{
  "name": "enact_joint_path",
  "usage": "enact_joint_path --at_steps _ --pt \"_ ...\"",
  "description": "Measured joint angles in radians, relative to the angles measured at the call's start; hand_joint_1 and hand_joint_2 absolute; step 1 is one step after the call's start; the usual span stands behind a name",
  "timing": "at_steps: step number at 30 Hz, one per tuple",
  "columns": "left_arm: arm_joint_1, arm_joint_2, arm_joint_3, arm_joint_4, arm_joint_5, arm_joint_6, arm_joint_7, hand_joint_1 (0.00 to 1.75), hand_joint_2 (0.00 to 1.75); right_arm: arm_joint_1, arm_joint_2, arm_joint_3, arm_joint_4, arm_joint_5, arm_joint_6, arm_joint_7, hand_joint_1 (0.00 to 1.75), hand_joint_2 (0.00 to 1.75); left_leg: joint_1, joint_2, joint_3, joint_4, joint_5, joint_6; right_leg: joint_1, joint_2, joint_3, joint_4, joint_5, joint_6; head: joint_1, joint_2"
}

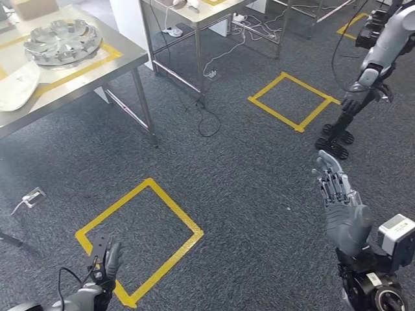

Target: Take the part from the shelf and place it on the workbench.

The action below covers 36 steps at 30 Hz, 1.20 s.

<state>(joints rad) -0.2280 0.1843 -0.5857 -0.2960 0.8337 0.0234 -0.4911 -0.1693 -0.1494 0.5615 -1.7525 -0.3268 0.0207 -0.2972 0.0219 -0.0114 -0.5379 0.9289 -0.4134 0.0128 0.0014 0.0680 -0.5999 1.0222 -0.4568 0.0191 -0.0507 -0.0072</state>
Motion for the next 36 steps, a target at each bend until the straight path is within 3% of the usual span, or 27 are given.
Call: enact_joint_path --at_steps 2,3,4,5,6,8,10,12,13,15,16,18,19,20,21,22,24,26,28,30,32,34,35,36 --pt "0.001 0.000 0.000 0.000 -0.004 0.000 0.000 0.00 0.00 -0.004 0.001 0.003 0.001 -0.001 -0.001 -0.001 0.00 0.00 -0.003 0.023 0.001 0.000 -0.002 0.005 -0.006 -0.049 -0.067 0.146 -0.069 0.009 0.008 0.000" --pt "0.002 -0.001 0.000 0.000 -0.006 0.000 0.000 0.00 0.00 -0.004 0.001 0.005 0.003 -0.001 -0.002 -0.001 0.00 0.00 -0.003 0.035 0.001 0.000 -0.003 0.005 -0.011 -0.058 -0.098 0.211 -0.092 0.014 0.008 0.000" --pt "0.003 -0.001 0.000 0.000 -0.008 0.001 -0.001 0.00 0.00 -0.004 0.001 0.006 0.004 -0.001 -0.003 -0.001 0.00 0.00 -0.003 0.046 0.002 0.001 -0.004 0.003 -0.015 -0.062 -0.112 0.241 -0.095 0.018 0.009 0.000" --pt "0.003 -0.002 0.000 0.000 -0.009 0.001 -0.001 0.00 0.00 -0.004 0.001 0.006 0.006 -0.002 -0.004 -0.002 0.00 0.00 -0.002 0.057 0.004 0.001 -0.006 0.001 -0.019 -0.066 -0.105 0.228 -0.078 0.021 0.010 0.000" --pt "0.003 -0.003 0.000 0.000 -0.009 0.000 -0.001 0.00 0.00 -0.005 0.001 0.006 0.008 -0.004 -0.005 -0.003 0.00 0.00 0.000 0.067 0.008 0.001 -0.009 -0.003 -0.022 -0.073 -0.078 0.175 -0.046 0.024 0.010 0.000" --pt "0.002 -0.005 0.001 0.000 -0.010 -0.002 -0.001 0.00 0.00 -0.008 0.001 0.006 0.010 -0.007 -0.006 -0.005 0.00 0.00 0.000 0.088 0.018 0.002 -0.017 -0.013 -0.020 -0.112 0.004 0.020 0.018 0.025 0.012 0.000" --pt "0.002 -0.004 0.001 0.000 -0.010 -0.004 0.000 0.00 0.00 -0.014 0.001 0.007 0.012 -0.009 -0.006 -0.007 0.00 0.00 -0.006 0.107 0.025 0.004 -0.023 -0.024 -0.013 -0.138 0.048 -0.064 0.037 0.014 0.012 0.000" --pt "0.000 -0.004 0.003 0.000 -0.010 -0.006 0.001 0.00 0.00 -0.017 0.001 0.007 0.016 -0.010 -0.007 -0.008 0.00 0.00 -0.008 0.128 0.029 0.004 -0.026 -0.035 -0.009 -0.121 0.050 -0.069 0.034 -0.002 0.008 0.000" --pt "-0.001 -0.004 0.004 0.000 -0.011 -0.006 0.001 0.00 0.00 -0.017 0.001 0.007 0.017 -0.011 -0.007 -0.009 0.00 0.00 -0.006 0.124 0.032 0.007 -0.031 -0.041 -0.009 -0.109 0.050 -0.070 0.035 -0.009 0.006 0.000" --pt "-0.003 -0.005 0.005 -0.001 -0.014 -0.006 0.000 0.00 0.00 -0.021 0.002 0.007 0.019 -0.011 -0.007 -0.010 0.00 0.00 0.000 0.080 0.013 0.058 -0.069 -0.049 -0.012 -0.087 0.051 -0.075 0.039 -0.023 0.002 0.000" --pt "-0.003 -0.005 0.005 -0.001 -0.015 -0.006 0.000 0.00 0.00 -0.022 0.002 0.007 0.019 -0.012 -0.007 -0.011 0.00 0.00 0.002 0.048 -0.014 0.118 -0.102 -0.050 -0.013 -0.076 0.050 -0.076 0.042 -0.027 -0.002 0.000" --pt "0.001 -0.004 0.006 0.000 -0.017 -0.006 -0.001 0.00 0.00 -0.023 0.003 0.008 0.022 -0.012 -0.007 -0.012 0.00 0.00 0.001 0.020 -0.092 0.268 -0.164 -0.048 -0.010 -0.052 0.047 -0.076 0.043 -0.034 -0.010 0.000" --pt "0.003 -0.004 0.007 0.000 -0.017 -0.006 -0.001 0.00 0.00 -0.021 0.003 0.009 0.025 -0.012 -0.008 -0.012 0.00 0.00 0.000 0.017 -0.121 0.314 -0.172 -0.047 -0.008 -0.038 0.046 -0.076 0.043 -0.035 -0.012 0.000" --pt "0.004 -0.005 0.007 0.000 -0.018 -0.006 -0.001 0.00 0.00 -0.021 0.003 0.010 0.027 -0.013 -0.009 -0.012 0.00 0.00 -0.002 0.016 -0.132 0.323 -0.159 -0.044 -0.007 -0.024 0.046 -0.076 0.044 -0.036 -0.014 0.000" --pt "0.004 -0.005 0.007 0.000 -0.020 -0.006 -0.001 0.00 0.00 -0.020 0.003 0.010 0.028 -0.014 -0.010 -0.013 0.00 0.00 -0.003 0.013 -0.121 0.286 -0.127 -0.040 -0.006 -0.009 0.047 -0.075 0.044 -0.036 -0.015 0.000" --pt "0.004 -0.005 0.007 0.000 -0.021 -0.005 -0.001 0.00 0.00 -0.020 0.003 0.010 0.029 -0.014 -0.010 -0.013 0.00 0.00 -0.004 0.003 -0.093 0.215 -0.082 -0.034 -0.005 0.004 0.048 -0.074 0.044 -0.036 -0.016 0.000" --pt "0.001 -0.003 0.008 0.000 -0.024 -0.004 -0.001 0.00 0.00 -0.021 0.003 0.010 0.029 -0.014 -0.011 -0.014 0.00 0.00 -0.004 -0.037 -0.034 0.073 -0.021 -0.025 -0.003 0.029 0.046 -0.070 0.044 -0.032 -0.016 0.000" --pt "-0.003 -0.002 0.009 -0.001 -0.026 -0.002 -0.001 0.00 0.00 -0.022 0.003 0.010 0.030 -0.015 -0.014 -0.015 0.00 0.00 -0.006 -0.052 -0.012 0.019 -0.010 -0.022 -0.005 0.052 0.039 -0.070 0.045 -0.022 -0.016 0.000" --pt "-0.008 -0.006 0.009 -0.001 -0.029 0.001 0.000 0.00 0.00 -0.020 0.003 0.008 0.029 -0.017 -0.017 -0.015 0.00 0.00 -0.005 -0.029 -0.009 0.013 -0.007 -0.018 -0.009 0.067 0.032 -0.071 0.047 -0.009 -0.017 0.000" --pt "-0.012 -0.010 0.009 -0.002 -0.031 0.004 -0.001 0.00 0.00 -0.019 0.003 0.005 0.028 -0.019 -0.021 -0.015 0.00 0.00 0.000 -0.006 -0.003 0.004 -0.003 -0.008 -0.005 0.029 0.009 -0.032 0.022 0.001 -0.010 0.000" --pt "-0.012 -0.013 0.009 -0.002 -0.035 0.007 -0.001 0.00 0.00 -0.017 0.003 0.004 0.027 -0.019 -0.025 -0.015 0.00 0.00 0.000 0.016 0.001 0.000 -0.004 -0.001 -0.005 -0.034 -0.050 0.091 -0.040 0.011 0.001 0.000" --pt "-0.010 -0.016 0.009 -0.002 -0.038 0.009 -0.001 0.00 0.00 -0.008 0.002 0.002 0.027 -0.020 -0.029 -0.013 0.00 0.00 -0.003 0.040 0.003 0.001 -0.007 0.001 -0.012 -0.059 -0.112 0.218 -0.086 0.019 0.006 0.000" --pt "-0.009 -0.018 0.009 -0.002 -0.040 0.010 -0.001 0.00 0.00 -0.003 0.002 0.001 0.027 -0.020 -0.031 -0.012 0.00 0.00 -0.003 0.052 0.005 0.001 -0.009 0.000 -0.015 -0.062 -0.121 0.235 -0.082 0.022 0.007 0.000" --pt "-0.008 -0.020 0.009 -0.002 -0.042 0.010 -0.001 0.00 0.00 0.001 0.002 -0.001 0.027 -0.019 -0.033 -0.012 0.00 0.00 -0.003 0.064 0.008 0.001 -0.012 -0.003 -0.017 -0.067 -0.107 0.207 -0.059 0.024 0.008 0.000"
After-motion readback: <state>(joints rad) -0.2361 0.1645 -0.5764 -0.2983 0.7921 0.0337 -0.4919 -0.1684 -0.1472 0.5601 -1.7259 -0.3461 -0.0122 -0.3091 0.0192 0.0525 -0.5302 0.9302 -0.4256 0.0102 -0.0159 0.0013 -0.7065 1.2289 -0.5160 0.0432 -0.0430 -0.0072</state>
